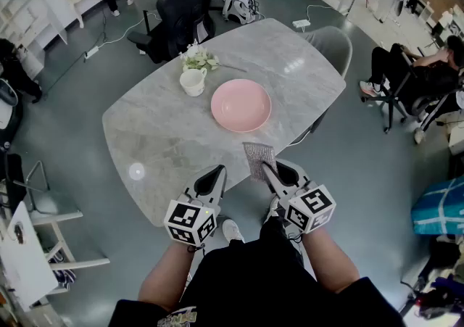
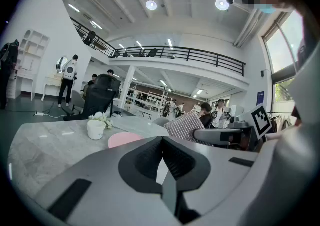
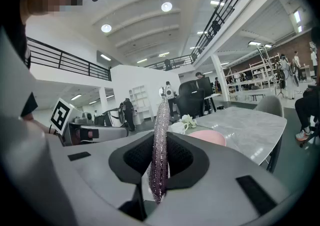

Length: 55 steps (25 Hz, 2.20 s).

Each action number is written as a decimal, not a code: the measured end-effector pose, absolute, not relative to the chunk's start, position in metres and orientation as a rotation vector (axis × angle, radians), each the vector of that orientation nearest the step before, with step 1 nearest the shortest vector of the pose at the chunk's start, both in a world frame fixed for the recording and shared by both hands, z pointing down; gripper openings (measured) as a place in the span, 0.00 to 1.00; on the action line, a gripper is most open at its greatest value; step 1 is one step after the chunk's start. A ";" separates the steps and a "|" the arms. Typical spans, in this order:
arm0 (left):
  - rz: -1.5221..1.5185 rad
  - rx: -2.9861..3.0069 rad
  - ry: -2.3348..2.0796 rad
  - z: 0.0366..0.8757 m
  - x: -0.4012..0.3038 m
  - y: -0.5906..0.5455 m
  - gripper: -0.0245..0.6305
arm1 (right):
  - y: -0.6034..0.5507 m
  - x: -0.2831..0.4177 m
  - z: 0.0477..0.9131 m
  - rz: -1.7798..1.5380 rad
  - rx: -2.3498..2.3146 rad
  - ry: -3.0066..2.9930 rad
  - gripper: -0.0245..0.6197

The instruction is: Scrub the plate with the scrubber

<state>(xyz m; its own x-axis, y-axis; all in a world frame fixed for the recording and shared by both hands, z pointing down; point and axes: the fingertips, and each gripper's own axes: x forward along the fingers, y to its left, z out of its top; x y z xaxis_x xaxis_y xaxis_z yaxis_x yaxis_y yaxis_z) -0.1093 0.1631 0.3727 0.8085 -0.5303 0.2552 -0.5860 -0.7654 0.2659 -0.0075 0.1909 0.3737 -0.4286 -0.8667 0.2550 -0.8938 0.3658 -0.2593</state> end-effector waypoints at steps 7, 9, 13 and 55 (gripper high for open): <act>0.230 2.661 -0.853 0.373 -0.111 0.172 0.06 | 0.199 -0.009 0.372 0.542 1.636 -2.544 0.15; 0.230 2.661 -0.854 0.373 -0.112 0.174 0.06 | 0.201 -0.010 0.370 0.527 1.635 -2.553 0.15; 0.227 2.660 -0.853 0.371 -0.113 0.176 0.06 | 0.203 -0.013 0.366 0.497 1.621 -2.554 0.15; 0.229 2.444 -1.097 0.398 -0.057 0.076 0.06 | 0.070 0.082 0.376 0.568 1.476 -2.619 0.15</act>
<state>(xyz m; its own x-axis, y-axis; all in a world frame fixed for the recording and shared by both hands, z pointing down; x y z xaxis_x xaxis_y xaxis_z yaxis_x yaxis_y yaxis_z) -0.0571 0.0761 0.3977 0.6702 -0.6668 0.3258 -0.7415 -0.5831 0.3320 0.0822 0.0695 0.3755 -0.5321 -0.8092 0.2492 -0.8397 0.4665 -0.2780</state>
